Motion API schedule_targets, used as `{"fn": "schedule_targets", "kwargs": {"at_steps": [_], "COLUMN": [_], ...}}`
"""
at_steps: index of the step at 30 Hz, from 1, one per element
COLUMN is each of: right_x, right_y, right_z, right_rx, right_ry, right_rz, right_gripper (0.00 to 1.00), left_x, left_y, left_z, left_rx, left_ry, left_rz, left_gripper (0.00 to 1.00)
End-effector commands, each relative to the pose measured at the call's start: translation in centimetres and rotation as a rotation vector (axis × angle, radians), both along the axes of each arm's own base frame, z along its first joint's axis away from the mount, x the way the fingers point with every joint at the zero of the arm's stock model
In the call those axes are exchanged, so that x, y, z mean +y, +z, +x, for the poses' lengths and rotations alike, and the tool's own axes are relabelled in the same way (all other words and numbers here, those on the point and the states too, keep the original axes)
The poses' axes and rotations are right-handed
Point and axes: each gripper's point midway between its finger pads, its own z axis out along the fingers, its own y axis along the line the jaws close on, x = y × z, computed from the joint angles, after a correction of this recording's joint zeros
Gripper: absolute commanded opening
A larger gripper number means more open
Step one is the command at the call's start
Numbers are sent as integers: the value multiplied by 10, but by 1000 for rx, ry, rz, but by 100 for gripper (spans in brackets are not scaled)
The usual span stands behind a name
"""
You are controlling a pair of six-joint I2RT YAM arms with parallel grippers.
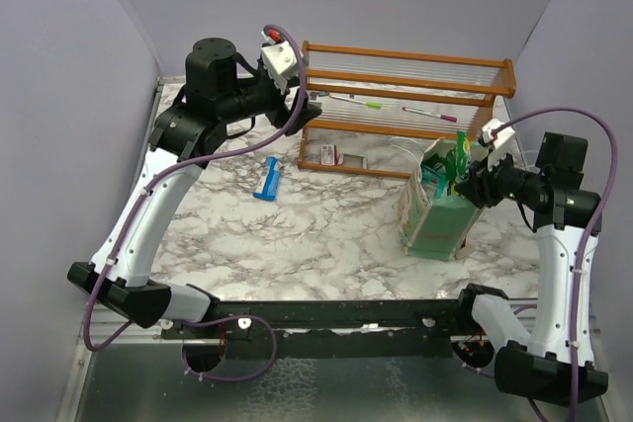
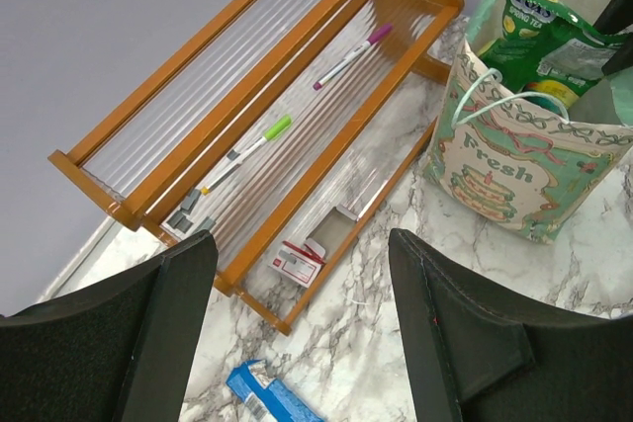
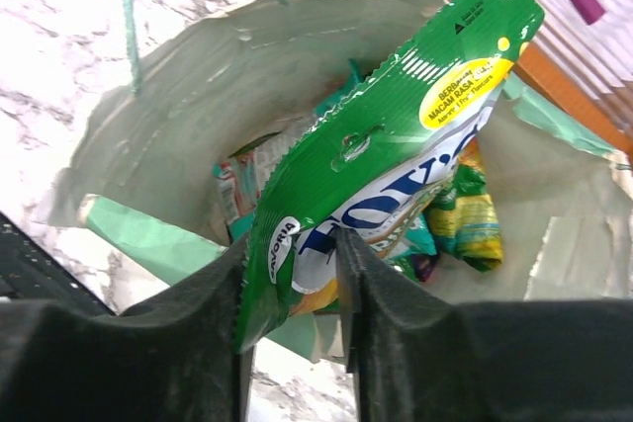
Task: Place the snacks into the paper bag
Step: Place the snack in the paper bag.
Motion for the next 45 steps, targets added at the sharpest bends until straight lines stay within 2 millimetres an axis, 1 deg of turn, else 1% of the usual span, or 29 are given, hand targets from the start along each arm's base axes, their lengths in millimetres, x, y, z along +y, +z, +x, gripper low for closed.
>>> {"fn": "schedule_targets", "kwargs": {"at_steps": [1,5,11,15,18,20,22,23,25,28,30,36,42,45], "right_x": [16,24,22,31,37,38,36,32,29,29,30,29,28,37], "right_y": [0,2,14,23,29,33,37,39,39,36,34,31,22,18], "right_z": [-10,-13,-9,-11,-11,-10,-7,-1,4,9,10,16,28,35], "right_rx": [28,44,7,2,10,4,-9,-23,-22,-4,6,4,2,2], "right_ry": [77,105,85,134,169,175,165,139,118,116,124,127,115,125], "right_rz": [76,117,112,154,192,197,190,177,175,187,196,186,151,135], "right_gripper": [40,48,60,68,78,81,82,80,76,70,68,67,65,65], "left_x": [2,1,1,1,2,3,3,3,3,4,5,4,3,4], "left_y": [16,15,16,16,17,17,17,17,18,18,19,15,12,11], "left_z": [-11,-11,-11,-11,-11,-11,-11,-10,-11,-12,-11,-9,-5,-3], "left_rx": [-36,-33,-32,-32,-35,-36,-36,-32,-35,-37,-37,-30,-24,-24], "left_ry": [-25,-30,-30,-30,-29,-28,-26,-25,-27,-28,-23,-23,-18,-15], "left_rz": [-34,-35,-37,-37,-39,-38,-38,-38,-39,-39,-39,-35,-30,-28], "left_gripper": [73,73,73,73,73,73,73,73,73,73,73,73,73,73]}}
